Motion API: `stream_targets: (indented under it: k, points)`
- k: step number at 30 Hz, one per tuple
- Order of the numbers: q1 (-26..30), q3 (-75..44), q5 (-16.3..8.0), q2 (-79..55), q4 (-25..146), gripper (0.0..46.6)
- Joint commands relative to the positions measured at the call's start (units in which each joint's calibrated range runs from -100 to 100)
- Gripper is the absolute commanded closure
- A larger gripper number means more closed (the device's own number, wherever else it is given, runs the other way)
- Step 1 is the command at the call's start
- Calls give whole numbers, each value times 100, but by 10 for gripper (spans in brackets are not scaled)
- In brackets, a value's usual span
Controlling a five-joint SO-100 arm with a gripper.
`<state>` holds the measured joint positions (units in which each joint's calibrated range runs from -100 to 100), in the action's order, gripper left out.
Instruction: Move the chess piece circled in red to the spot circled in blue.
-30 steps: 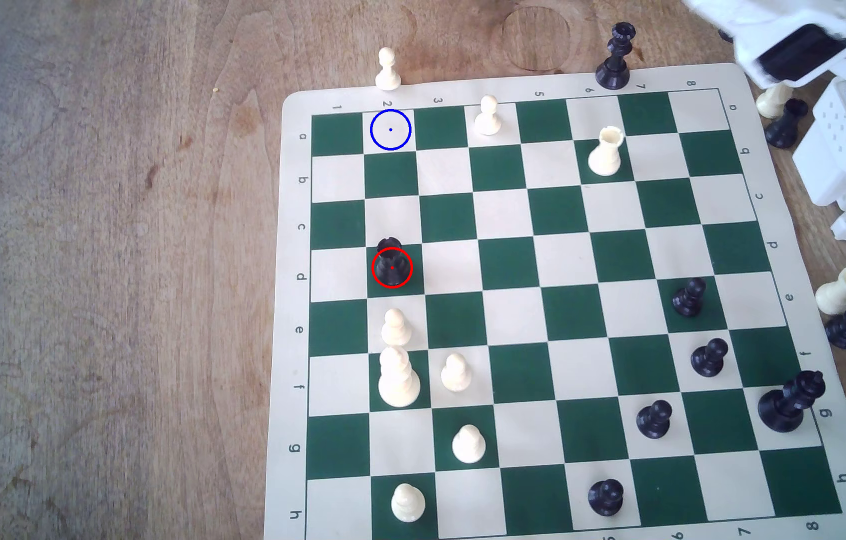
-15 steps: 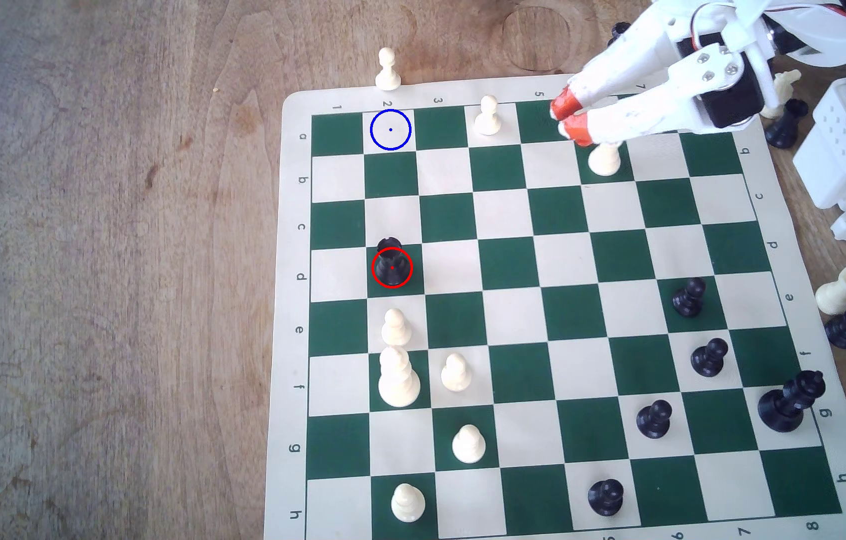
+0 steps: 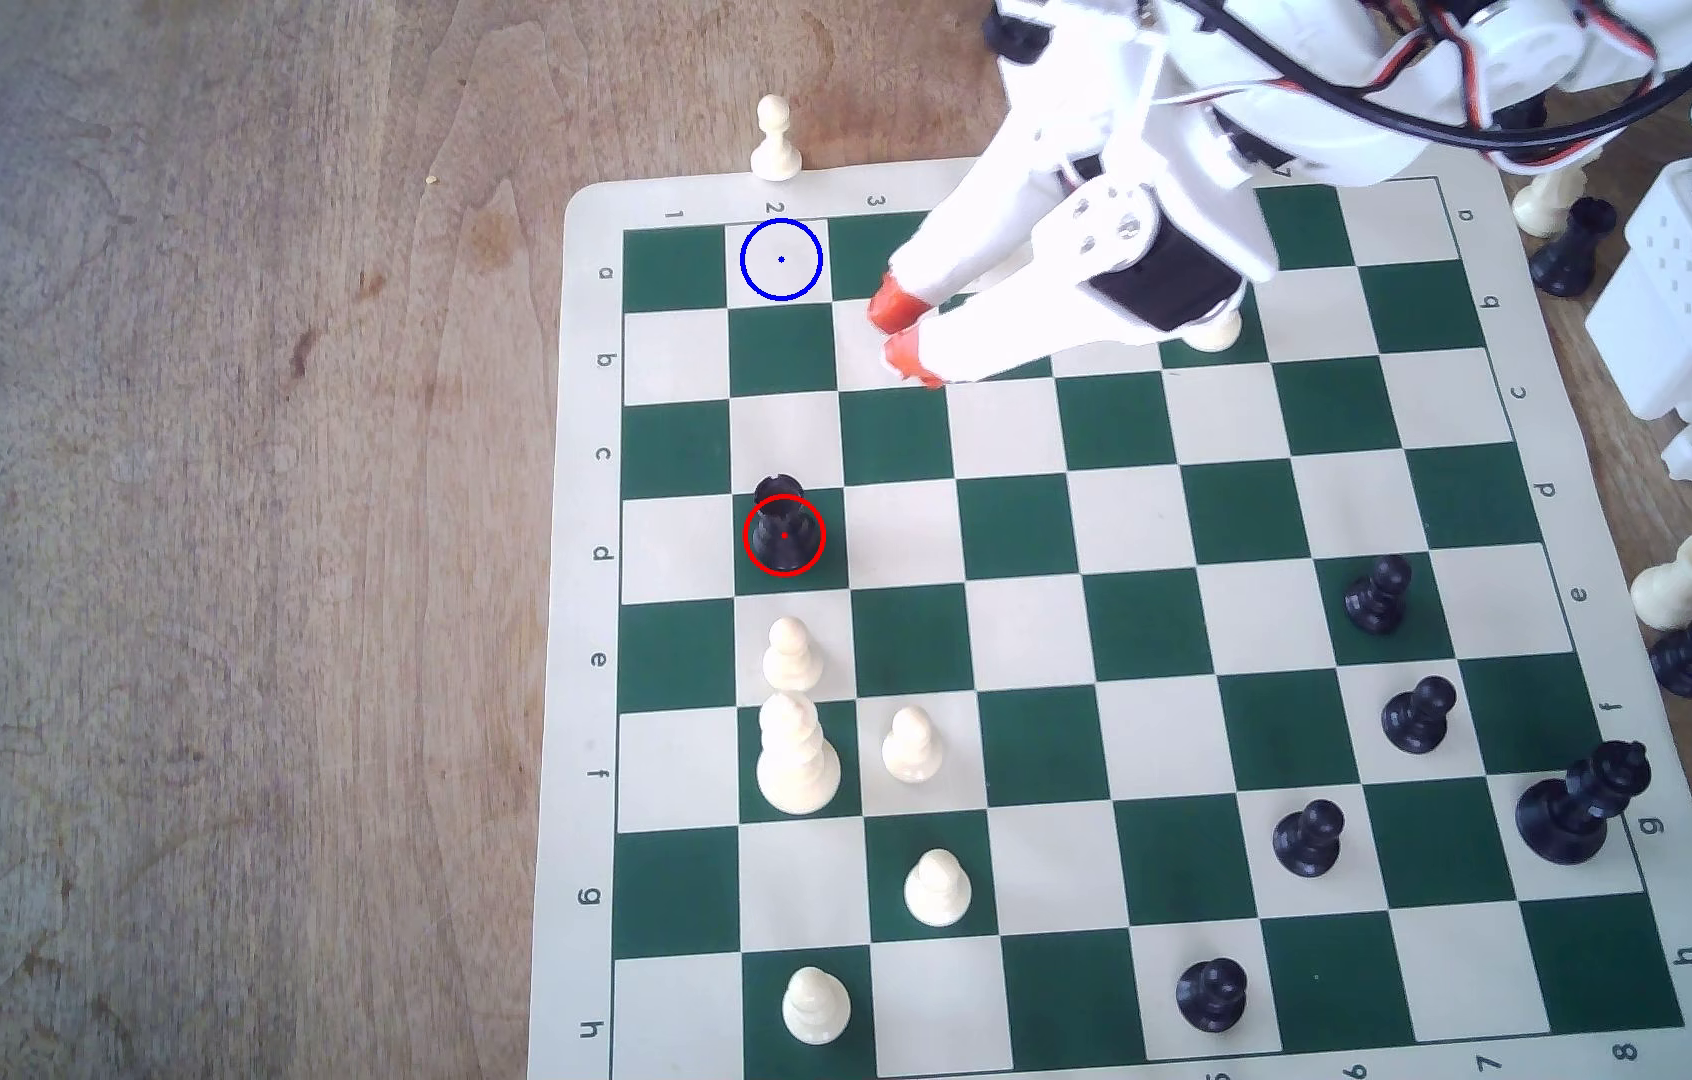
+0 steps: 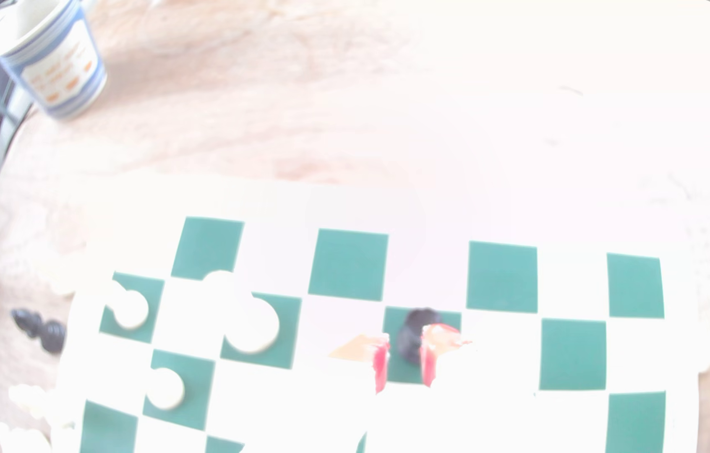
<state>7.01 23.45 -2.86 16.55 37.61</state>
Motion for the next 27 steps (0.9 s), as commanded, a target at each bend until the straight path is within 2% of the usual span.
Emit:
stream_targets:
  k: [1, 4, 6, 10, 12, 17, 27]
  points:
    - [-118, -1148, -78, -611, -10, 408]
    - [-212, -1756, -112, -1290, 80, 413]
    - [-282, -2055, -156, -1604, 105, 401]
    - [-384, -2236, -195, -1876, 80, 304]
    - [-439, -2209, -230, -1986, -51, 275]
    - [-423, -2236, -313, -2096, -280, 281]
    - [-470, -2182, -313, -2741, -550, 284]
